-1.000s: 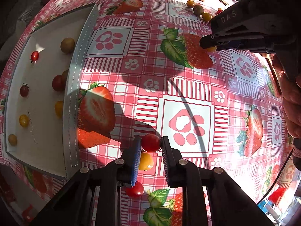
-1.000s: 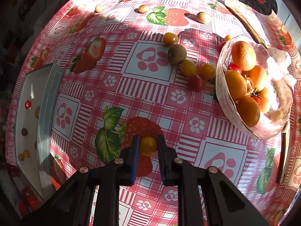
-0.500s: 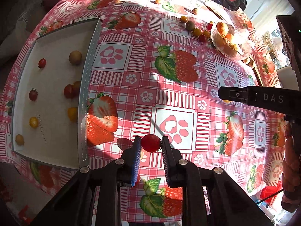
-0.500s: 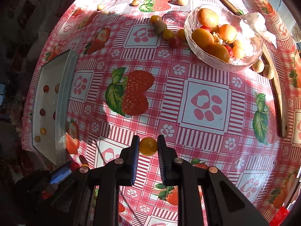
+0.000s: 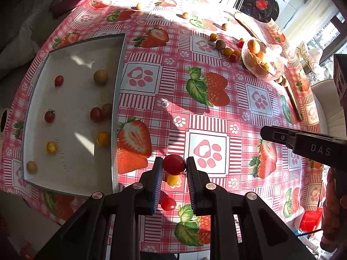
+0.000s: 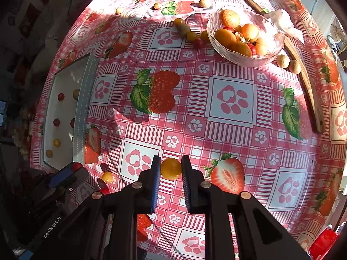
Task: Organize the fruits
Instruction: 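Carry the red tomato with the left gripper while the right carries the yellow tomato into the tray, then open the right gripper in the tray while the left gripper releases its red tomato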
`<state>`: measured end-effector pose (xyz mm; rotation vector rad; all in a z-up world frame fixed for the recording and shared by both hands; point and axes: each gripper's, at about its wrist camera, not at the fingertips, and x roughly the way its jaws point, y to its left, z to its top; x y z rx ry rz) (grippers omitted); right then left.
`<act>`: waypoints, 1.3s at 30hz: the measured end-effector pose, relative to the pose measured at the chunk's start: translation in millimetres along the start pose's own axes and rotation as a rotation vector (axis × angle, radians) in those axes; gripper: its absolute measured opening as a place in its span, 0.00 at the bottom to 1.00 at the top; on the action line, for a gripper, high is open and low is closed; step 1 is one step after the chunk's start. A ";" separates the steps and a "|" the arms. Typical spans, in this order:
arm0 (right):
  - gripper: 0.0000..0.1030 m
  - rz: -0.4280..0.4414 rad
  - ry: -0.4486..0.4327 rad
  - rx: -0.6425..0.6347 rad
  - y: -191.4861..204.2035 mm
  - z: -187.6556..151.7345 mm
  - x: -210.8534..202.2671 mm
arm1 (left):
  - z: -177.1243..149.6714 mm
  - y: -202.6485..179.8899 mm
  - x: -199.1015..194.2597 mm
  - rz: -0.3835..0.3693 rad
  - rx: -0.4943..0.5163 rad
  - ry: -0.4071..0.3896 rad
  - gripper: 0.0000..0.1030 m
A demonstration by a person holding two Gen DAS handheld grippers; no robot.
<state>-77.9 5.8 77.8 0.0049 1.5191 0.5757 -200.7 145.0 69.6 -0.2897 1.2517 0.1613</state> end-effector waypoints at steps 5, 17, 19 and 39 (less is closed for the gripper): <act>0.20 -0.012 -0.012 0.030 26.0 1.7 4.0 | 7.6 27.7 -6.0 -0.018 0.028 -0.009 0.23; 0.20 0.009 -0.005 0.018 126.4 32.9 29.5 | 37.1 129.9 -9.3 0.010 0.034 -0.005 0.23; 0.20 0.020 -0.001 0.006 143.3 40.8 35.4 | 44.4 145.6 -6.9 0.026 0.034 -0.006 0.23; 0.20 0.009 0.125 -0.014 220.8 85.9 127.0 | 85.8 215.3 54.3 0.115 0.057 0.068 0.23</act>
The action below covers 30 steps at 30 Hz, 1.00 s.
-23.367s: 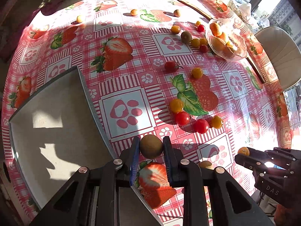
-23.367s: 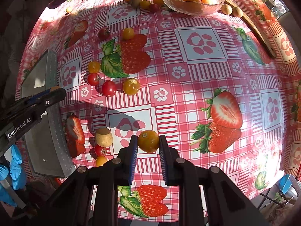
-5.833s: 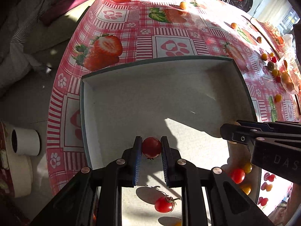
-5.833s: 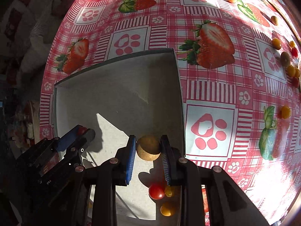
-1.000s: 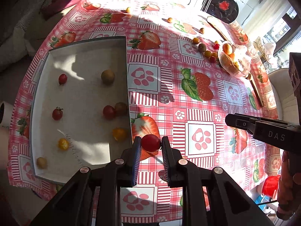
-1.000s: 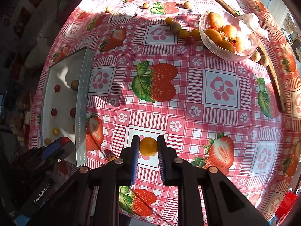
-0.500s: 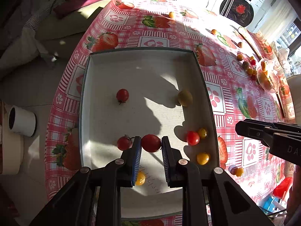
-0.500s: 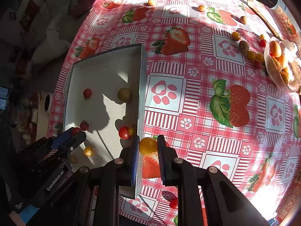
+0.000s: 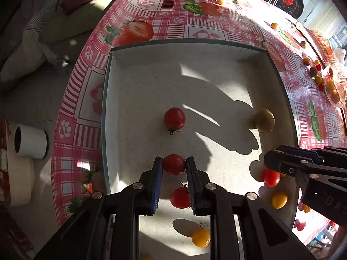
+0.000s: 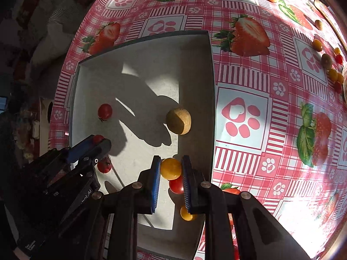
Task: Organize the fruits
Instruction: 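Open the right gripper in the tray while the left gripper releases its red tomato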
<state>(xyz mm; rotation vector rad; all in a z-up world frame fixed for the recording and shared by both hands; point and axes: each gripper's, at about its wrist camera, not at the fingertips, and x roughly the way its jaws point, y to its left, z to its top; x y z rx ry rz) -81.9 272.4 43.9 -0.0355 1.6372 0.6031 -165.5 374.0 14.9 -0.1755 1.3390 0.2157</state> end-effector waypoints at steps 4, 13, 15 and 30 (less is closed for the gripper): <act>0.20 -0.021 0.017 0.006 3.3 0.9 12.4 | -2.8 1.5 1.7 -0.004 0.015 -0.001 0.23; 0.21 -0.047 0.010 0.006 16.5 1.1 22.4 | -5.8 0.7 2.9 0.002 0.039 0.001 0.23; 0.21 -0.045 0.011 0.005 16.8 0.8 22.5 | -5.2 -1.5 3.4 0.003 0.040 0.005 0.23; 0.72 0.050 -0.070 0.032 12.7 -9.3 -27.6 | 1.6 -11.4 -11.9 0.014 0.064 0.001 0.24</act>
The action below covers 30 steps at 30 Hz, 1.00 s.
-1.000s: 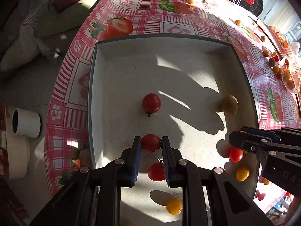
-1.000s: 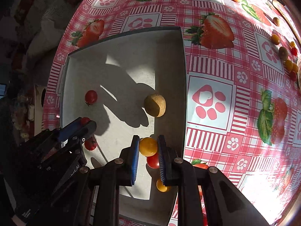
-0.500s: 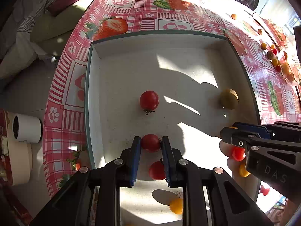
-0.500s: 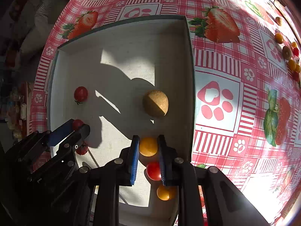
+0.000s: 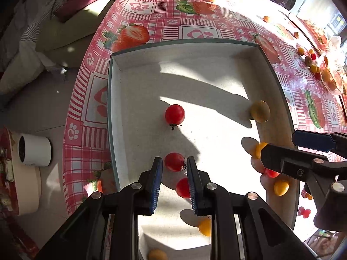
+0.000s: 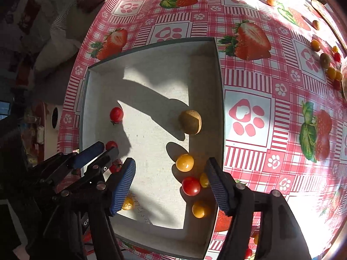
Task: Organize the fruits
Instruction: 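Open the right gripper in the tray while the left gripper releases its red tomato, then move the left gripper toward a red tomato while the right approaches a yellow tomato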
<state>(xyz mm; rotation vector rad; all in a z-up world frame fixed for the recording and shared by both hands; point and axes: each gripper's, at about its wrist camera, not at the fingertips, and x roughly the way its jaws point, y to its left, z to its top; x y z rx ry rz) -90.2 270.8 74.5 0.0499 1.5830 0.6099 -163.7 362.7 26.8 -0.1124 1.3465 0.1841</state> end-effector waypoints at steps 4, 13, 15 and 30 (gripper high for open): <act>0.76 0.009 -0.036 0.026 -16.4 -4.3 -22.4 | -0.5 -1.6 -8.8 -0.031 0.008 -0.016 0.52; 0.76 -0.083 -0.075 0.142 -100.0 -33.0 -62.3 | -5.4 -25.7 -33.7 -0.062 0.061 -0.108 0.84; 0.76 -0.110 -0.068 0.150 -112.8 -43.0 -65.7 | -11.4 -35.4 -39.2 -0.070 0.079 -0.112 0.84; 0.76 -0.111 0.070 -0.094 -140.1 -95.3 -49.9 | -106.4 -127.9 -78.0 -0.026 -0.019 -0.117 0.84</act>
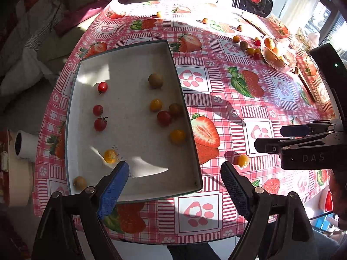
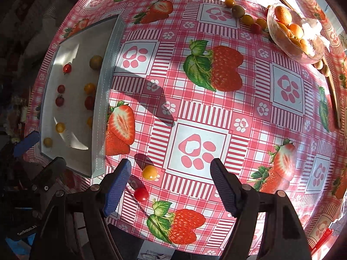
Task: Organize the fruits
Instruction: 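Move the left gripper toward a red tomato while the right approaches a yellow tomato, then close the right gripper on the yellow tomato while the left grasps the red tomato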
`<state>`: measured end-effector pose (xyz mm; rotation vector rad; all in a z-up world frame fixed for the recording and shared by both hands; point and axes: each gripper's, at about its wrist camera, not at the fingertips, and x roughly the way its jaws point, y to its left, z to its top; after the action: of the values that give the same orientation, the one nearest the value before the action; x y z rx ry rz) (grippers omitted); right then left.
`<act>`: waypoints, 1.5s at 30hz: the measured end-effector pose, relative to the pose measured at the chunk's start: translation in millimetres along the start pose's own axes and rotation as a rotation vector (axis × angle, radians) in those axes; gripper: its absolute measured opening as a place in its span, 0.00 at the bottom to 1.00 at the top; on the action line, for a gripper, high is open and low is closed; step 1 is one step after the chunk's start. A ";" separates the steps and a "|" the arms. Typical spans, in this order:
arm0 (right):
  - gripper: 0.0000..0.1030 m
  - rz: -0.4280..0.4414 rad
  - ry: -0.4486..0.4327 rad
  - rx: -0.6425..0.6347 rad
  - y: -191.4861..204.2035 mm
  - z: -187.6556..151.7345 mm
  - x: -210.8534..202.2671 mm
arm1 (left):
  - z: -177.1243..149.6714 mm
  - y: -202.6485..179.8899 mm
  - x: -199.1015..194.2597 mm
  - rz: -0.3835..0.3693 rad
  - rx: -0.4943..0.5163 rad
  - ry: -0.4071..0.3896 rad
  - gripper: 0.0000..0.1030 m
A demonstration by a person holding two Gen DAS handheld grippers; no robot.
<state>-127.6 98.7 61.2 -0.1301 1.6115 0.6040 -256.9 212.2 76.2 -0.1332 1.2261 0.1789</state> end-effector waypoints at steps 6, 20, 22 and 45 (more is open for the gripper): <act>0.76 0.012 0.037 -0.123 -4.9 -8.9 1.7 | -41.6 -39.5 7.5 0.014 -0.139 0.048 0.84; 0.50 0.091 0.122 -0.181 13.1 -8.9 43.3 | -72.4 -62.9 41.1 0.017 -0.247 0.076 0.84; 0.49 0.087 0.115 -0.208 22.2 -7.6 45.0 | -74.0 -61.3 42.0 0.017 -0.252 0.079 0.84; 0.20 0.043 0.102 -0.208 23.2 -13.3 40.8 | -47.0 -71.1 65.0 0.011 -0.189 0.087 0.80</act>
<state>-155.4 123.2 29.5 -0.2843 1.6501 0.8090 -264.2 137.6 -0.3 -0.3010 1.2956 0.3007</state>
